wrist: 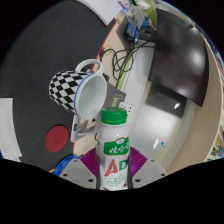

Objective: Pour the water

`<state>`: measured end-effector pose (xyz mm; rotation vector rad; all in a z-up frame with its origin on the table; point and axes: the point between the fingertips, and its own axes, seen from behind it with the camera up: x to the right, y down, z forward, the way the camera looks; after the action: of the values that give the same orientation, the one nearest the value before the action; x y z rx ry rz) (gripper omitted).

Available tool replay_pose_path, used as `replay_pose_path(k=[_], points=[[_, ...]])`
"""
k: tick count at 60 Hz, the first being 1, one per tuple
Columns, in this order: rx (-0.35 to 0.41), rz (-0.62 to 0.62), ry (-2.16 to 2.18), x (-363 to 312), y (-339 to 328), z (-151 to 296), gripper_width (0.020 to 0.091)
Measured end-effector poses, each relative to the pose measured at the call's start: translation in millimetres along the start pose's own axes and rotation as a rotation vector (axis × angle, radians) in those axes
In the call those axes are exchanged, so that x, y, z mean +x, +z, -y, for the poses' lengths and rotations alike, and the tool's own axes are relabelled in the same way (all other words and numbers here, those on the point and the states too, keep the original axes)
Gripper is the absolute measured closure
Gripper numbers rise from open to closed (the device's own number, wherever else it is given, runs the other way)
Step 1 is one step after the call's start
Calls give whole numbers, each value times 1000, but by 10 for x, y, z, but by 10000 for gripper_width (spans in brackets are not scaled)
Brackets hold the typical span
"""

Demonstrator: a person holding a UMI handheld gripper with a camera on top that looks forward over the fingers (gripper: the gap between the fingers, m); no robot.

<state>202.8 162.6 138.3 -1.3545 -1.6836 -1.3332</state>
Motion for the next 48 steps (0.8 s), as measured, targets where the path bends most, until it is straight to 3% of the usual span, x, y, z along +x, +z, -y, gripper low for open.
replay_pose_path(k=[19, 28, 38, 48], points=[[-11, 31, -11, -20, -36, 113, 746], [49, 52, 389, 185, -218, 71, 747], [54, 92, 974, 161, -376, -176, 748], [179, 159, 1510, 41, -321, -203, 747]])
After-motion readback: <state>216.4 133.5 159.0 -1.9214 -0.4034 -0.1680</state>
